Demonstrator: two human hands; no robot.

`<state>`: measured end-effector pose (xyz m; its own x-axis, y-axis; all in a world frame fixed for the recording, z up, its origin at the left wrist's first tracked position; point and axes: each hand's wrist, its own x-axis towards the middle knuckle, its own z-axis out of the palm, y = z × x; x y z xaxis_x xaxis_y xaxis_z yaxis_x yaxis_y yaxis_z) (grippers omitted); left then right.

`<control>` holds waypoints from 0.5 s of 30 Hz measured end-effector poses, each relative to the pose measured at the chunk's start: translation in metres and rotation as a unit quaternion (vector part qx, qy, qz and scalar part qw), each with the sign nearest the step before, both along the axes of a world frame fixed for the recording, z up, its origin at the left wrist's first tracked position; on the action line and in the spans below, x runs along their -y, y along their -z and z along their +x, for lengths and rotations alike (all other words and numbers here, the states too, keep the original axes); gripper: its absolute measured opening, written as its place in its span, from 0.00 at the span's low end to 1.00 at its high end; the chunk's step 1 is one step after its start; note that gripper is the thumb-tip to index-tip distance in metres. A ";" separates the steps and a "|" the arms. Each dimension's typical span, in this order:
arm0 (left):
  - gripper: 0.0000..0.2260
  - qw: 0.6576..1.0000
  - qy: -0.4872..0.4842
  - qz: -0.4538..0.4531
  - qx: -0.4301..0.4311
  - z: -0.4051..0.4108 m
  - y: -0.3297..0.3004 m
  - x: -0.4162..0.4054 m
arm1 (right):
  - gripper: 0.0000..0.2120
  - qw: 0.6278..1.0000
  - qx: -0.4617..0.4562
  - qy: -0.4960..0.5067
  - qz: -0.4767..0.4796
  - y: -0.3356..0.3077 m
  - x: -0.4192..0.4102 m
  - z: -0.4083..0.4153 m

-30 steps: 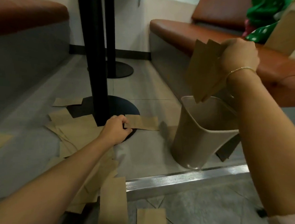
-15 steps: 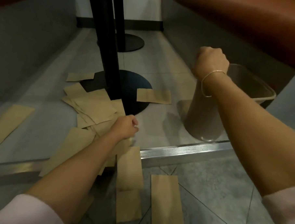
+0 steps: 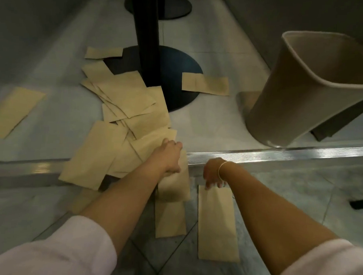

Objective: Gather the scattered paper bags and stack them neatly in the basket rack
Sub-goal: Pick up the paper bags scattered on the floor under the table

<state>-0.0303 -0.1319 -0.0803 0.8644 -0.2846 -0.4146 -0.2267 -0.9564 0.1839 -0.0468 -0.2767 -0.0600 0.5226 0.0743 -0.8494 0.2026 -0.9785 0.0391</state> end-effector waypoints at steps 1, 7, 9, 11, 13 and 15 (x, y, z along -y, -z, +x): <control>0.33 1.000 0.009 0.001 0.003 0.001 0.003 -0.001 | 0.18 1.000 0.003 -0.015 -0.014 0.015 0.003 -0.008; 0.33 0.999 0.026 0.005 0.020 0.004 0.010 -0.002 | 0.38 0.990 0.105 0.092 0.019 0.083 0.024 -0.047; 0.32 0.999 0.029 0.008 0.018 0.005 0.012 -0.004 | 0.41 0.984 0.136 0.114 0.031 0.094 0.028 -0.054; 0.30 0.999 0.027 0.007 0.014 0.007 0.012 -0.005 | 0.43 0.978 0.158 0.129 0.036 0.101 0.031 -0.055; 0.27 1.000 0.017 0.005 0.008 0.009 0.009 -0.006 | 0.46 0.977 0.164 0.135 0.028 0.105 0.033 -0.051; 0.25 1.000 0.004 -0.002 -0.002 0.010 0.007 -0.007 | 0.47 0.978 0.158 0.138 0.024 0.107 0.036 -0.048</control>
<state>-0.0205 -0.1249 -0.0869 0.8608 -0.2925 -0.4166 -0.2329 -0.9541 0.1885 -0.0944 -0.3125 -0.1671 0.7635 -0.0704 -0.6419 -0.0832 -0.9965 0.0103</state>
